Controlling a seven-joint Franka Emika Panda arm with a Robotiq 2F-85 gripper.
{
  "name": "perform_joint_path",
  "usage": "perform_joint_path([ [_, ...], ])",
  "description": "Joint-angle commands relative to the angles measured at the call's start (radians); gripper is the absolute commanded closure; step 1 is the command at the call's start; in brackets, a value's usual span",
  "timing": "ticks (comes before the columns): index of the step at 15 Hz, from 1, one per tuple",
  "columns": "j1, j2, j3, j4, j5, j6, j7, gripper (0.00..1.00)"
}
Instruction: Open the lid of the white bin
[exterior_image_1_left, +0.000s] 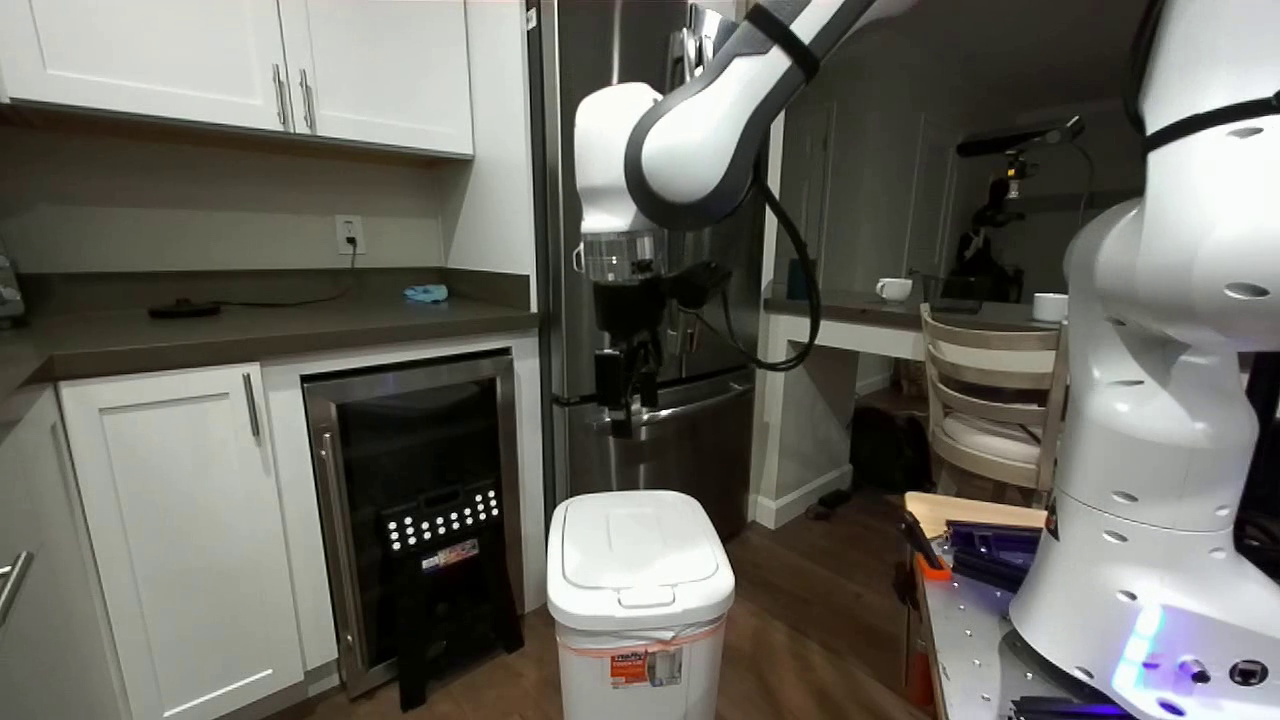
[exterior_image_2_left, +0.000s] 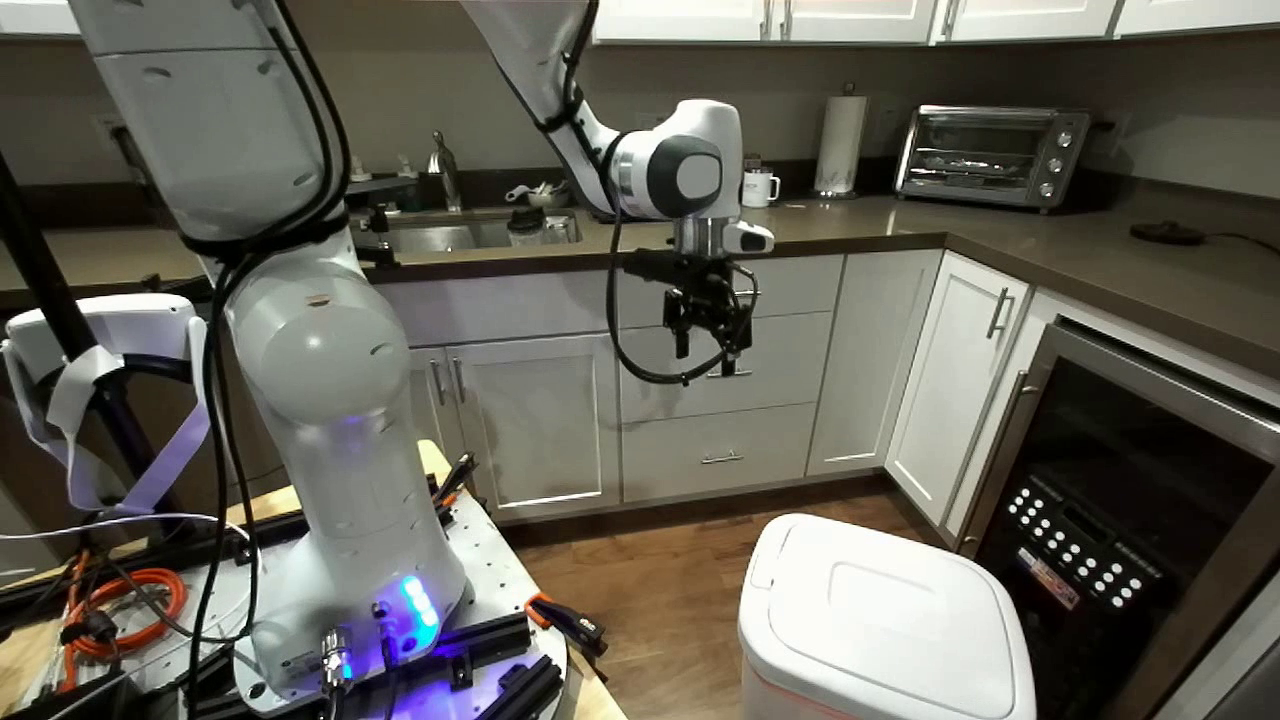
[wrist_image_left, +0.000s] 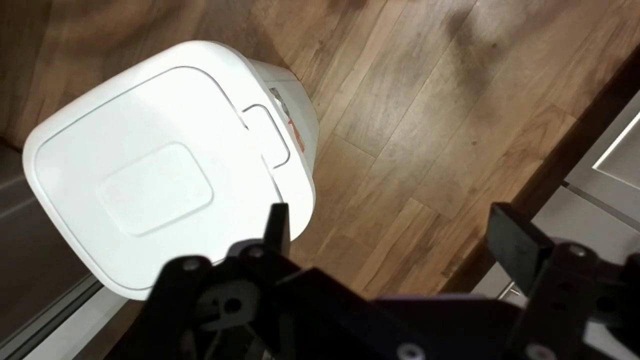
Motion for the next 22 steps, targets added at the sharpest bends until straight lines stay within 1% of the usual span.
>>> perform_joint_path([
  [1, -0.034, 0.146, -0.031, 0.07, -0.059, 0.054, 0.04, 0.0],
  [4, -0.039, 0.252, -0.07, 0.109, -0.081, 0.109, 0.078, 0.0],
  [7, -0.037, 0.351, -0.1, 0.152, -0.052, 0.143, 0.074, 0.0],
  [9, -0.042, 0.408, -0.113, 0.183, -0.028, 0.159, 0.066, 0.1],
  [10, -0.045, 0.431, -0.117, 0.198, -0.018, 0.16, 0.062, 0.12],
  [12, -0.056, 0.474, -0.124, 0.226, 0.009, 0.165, 0.053, 0.26],
  [13, -0.06, 0.496, -0.128, 0.239, 0.017, 0.169, 0.053, 0.37],
  [14, -0.063, 0.517, -0.135, 0.249, 0.02, 0.178, 0.056, 0.37],
  [15, -0.067, 0.534, -0.138, 0.26, 0.027, 0.182, 0.053, 0.45],
  [16, -0.071, 0.553, -0.145, 0.268, 0.029, 0.194, 0.056, 0.56],
  [17, -0.077, 0.57, -0.148, 0.276, 0.037, 0.201, 0.054, 0.6],
  [20, -0.094, 0.627, -0.159, 0.294, 0.062, 0.219, 0.057, 0.83],
  [22, -0.104, 0.664, -0.16, 0.303, 0.082, 0.241, 0.058, 0.96],
])
